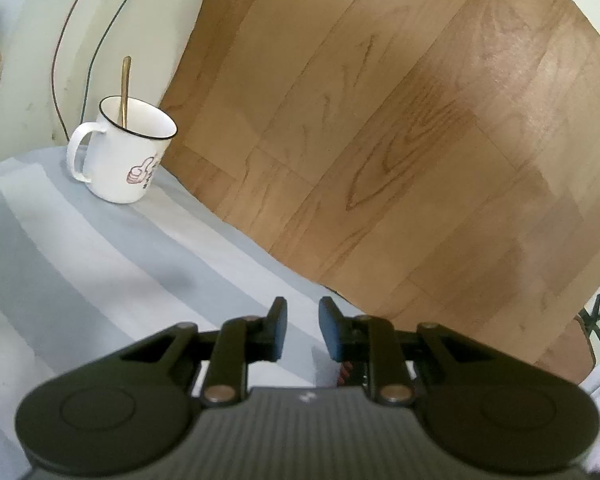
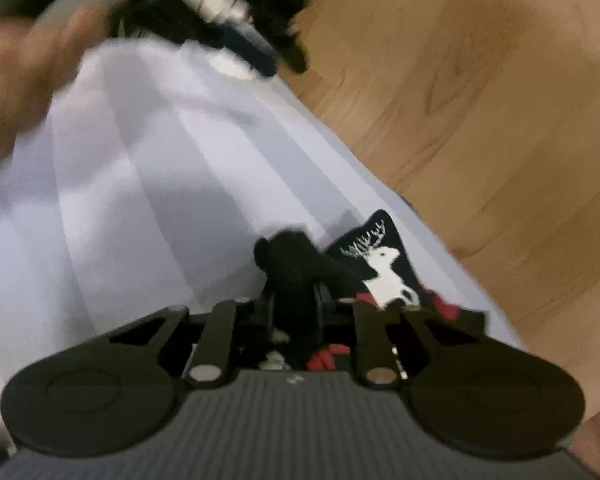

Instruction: Fold small clothes

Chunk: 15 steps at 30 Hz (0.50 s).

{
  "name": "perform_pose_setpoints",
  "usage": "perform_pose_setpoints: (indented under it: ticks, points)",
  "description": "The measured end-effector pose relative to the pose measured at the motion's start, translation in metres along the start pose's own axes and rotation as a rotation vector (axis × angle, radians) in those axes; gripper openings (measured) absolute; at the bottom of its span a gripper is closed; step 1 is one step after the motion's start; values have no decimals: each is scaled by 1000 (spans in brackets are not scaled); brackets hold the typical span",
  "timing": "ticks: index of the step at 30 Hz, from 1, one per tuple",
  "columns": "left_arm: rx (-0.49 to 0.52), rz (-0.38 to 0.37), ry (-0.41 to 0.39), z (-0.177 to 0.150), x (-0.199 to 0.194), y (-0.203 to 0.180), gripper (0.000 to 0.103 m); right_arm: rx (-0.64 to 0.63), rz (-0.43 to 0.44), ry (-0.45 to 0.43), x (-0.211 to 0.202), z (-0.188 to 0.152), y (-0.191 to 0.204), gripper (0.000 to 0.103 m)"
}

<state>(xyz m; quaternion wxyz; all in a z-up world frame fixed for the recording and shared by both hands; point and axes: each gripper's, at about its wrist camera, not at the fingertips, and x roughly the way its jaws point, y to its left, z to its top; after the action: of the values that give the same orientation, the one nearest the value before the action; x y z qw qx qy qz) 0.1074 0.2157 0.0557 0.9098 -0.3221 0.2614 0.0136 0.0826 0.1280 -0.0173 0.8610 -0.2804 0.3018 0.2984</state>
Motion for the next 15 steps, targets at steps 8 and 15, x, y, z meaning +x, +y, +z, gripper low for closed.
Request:
perform_pose_setpoints:
  ticks: [8,15]
  points:
    - [-8,-14,-2,2,-2,2,20,515,201,-154,-14,23,-63,10]
    - [51,-93,45,-8,4,-17,27,778,38,-276,-92,-50,-152,11]
